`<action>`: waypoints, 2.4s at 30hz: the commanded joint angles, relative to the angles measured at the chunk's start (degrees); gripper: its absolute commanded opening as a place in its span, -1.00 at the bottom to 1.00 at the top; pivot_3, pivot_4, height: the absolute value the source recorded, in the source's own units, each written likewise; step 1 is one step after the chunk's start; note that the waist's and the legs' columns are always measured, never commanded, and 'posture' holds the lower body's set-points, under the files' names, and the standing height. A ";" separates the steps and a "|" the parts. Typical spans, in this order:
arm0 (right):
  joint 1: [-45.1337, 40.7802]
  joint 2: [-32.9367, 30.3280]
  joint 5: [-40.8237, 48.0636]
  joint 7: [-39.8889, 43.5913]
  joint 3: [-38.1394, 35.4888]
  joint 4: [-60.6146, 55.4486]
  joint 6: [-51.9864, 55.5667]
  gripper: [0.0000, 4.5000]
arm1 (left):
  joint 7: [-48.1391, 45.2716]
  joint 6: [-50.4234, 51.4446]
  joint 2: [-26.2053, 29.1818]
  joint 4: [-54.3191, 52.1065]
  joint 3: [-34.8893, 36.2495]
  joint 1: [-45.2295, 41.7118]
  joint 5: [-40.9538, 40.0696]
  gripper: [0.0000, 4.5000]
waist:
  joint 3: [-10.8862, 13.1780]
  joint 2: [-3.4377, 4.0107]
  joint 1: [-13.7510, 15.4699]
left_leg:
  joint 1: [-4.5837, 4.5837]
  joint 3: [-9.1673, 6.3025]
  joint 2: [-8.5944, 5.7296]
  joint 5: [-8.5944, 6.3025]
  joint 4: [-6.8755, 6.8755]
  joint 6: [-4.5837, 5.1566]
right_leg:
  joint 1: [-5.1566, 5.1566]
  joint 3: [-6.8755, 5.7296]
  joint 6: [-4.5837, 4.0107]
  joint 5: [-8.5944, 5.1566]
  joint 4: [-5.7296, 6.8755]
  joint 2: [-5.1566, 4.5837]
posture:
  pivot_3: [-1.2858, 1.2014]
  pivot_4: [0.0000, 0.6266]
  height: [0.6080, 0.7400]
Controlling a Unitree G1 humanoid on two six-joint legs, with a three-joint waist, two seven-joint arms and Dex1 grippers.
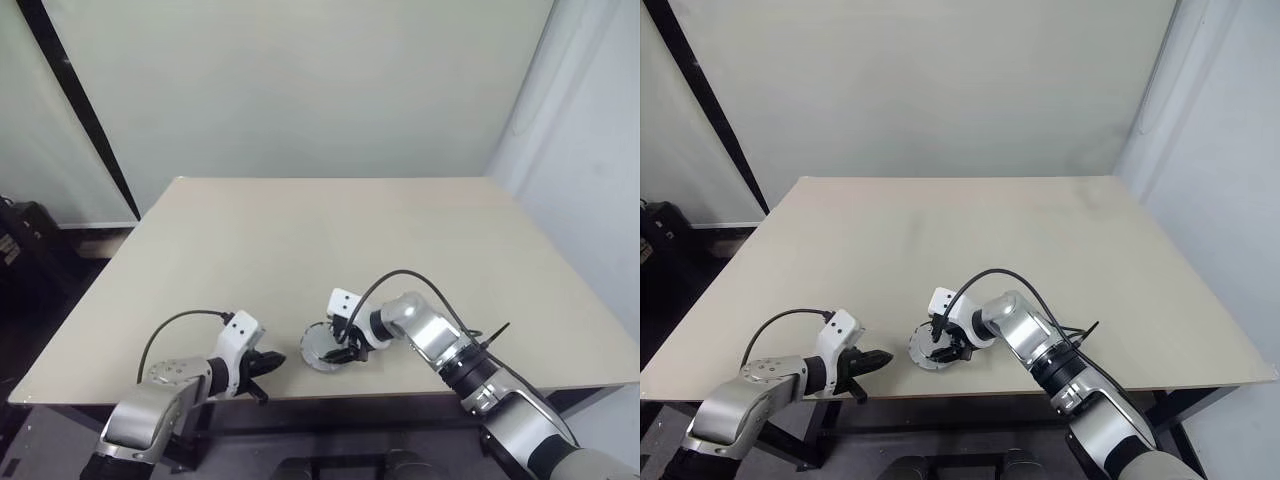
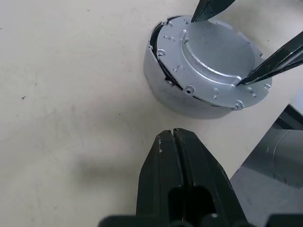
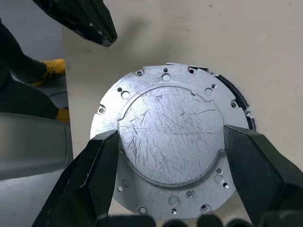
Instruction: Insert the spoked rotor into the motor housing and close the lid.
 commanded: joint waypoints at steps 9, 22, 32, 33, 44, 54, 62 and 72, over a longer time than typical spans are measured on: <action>-0.94 0.97 3.79 -1.45 -3.49 -3.88 5.43 0.43 | 0.06 -1.88 -0.74 0.37 -0.44 -1.52 -0.18 -1.00 | 0.00 0.00 0.00 | -0.11 0.00 0.00 0.00 -0.07 0.01 | -0.06 0.00 0.00 0.00 0.00 0.00 | 0.03 -1.00 1.00; -1.04 3.23 4.00 -9.16 -4.85 -4.65 9.68 0.43 | -6.42 -12.58 -1.48 7.96 0.62 -2.15 -1.25 -1.00 | 0.01 0.01 0.00 | -0.19 0.00 0.00 0.00 -0.06 0.01 | -0.14 -0.01 0.00 0.00 0.00 0.00 | 0.03 -1.00 1.00; -1.51 2.39 2.08 -10.33 -0.22 -6.58 12.74 0.43 | -8.07 -17.19 -3.41 13.16 1.30 -2.51 -1.49 -1.00 | 0.00 0.01 -0.01 | -0.19 0.00 0.01 0.00 -0.05 0.01 | -0.14 -0.01 0.00 0.00 -0.01 0.00 | 0.03 -1.00 1.00; -1.54 2.31 1.75 -10.49 0.24 -6.78 13.03 0.43 | -8.06 -17.49 -3.46 13.52 1.35 -2.48 -1.39 -1.00 | 0.00 0.01 -0.01 | -0.19 0.00 0.01 0.00 -0.06 0.01 | -0.14 -0.01 0.00 0.00 0.00 0.00 | 0.03 -1.00 1.00; -1.72 1.10 0.05 -10.56 4.24 -7.40 14.42 0.43 | -7.75 -18.41 -4.03 14.17 1.52 -1.45 -1.16 -1.00 | 0.00 0.01 0.00 | -0.19 -0.01 0.01 0.00 -0.06 0.01 | -0.14 -0.01 0.00 0.00 -0.01 -0.01 | 0.03 -1.00 1.00; -2.07 0.85 -0.42 -10.52 5.28 -4.64 13.41 0.43 | -7.59 -18.85 -4.68 14.31 1.55 -1.00 -0.81 -1.00 | 0.00 0.01 -0.01 | -0.18 -0.01 0.01 0.00 -0.06 0.00 | -0.15 -0.03 0.00 0.00 -0.02 -0.02 | 0.03 -1.00 1.00; -2.90 0.69 -0.67 -9.56 5.66 -1.48 12.16 0.43 | -7.73 -18.82 -4.89 14.22 1.35 -0.93 -0.72 -1.00 | -0.01 0.03 0.00 | -0.13 -0.01 0.01 -0.01 -0.06 -0.01 | -0.15 -0.02 0.00 0.00 -0.02 -0.02 | 0.03 -1.00 1.00; -3.55 0.42 -1.21 -7.78 6.37 1.25 9.18 0.43 | -8.04 -18.57 -4.70 13.86 1.14 -0.91 -0.70 -1.00 | -0.09 0.14 -0.01 | -0.08 0.00 0.01 -0.09 -0.05 -0.14 | -0.14 -0.03 0.00 -0.01 -0.03 -0.03 | 0.03 -1.00 1.00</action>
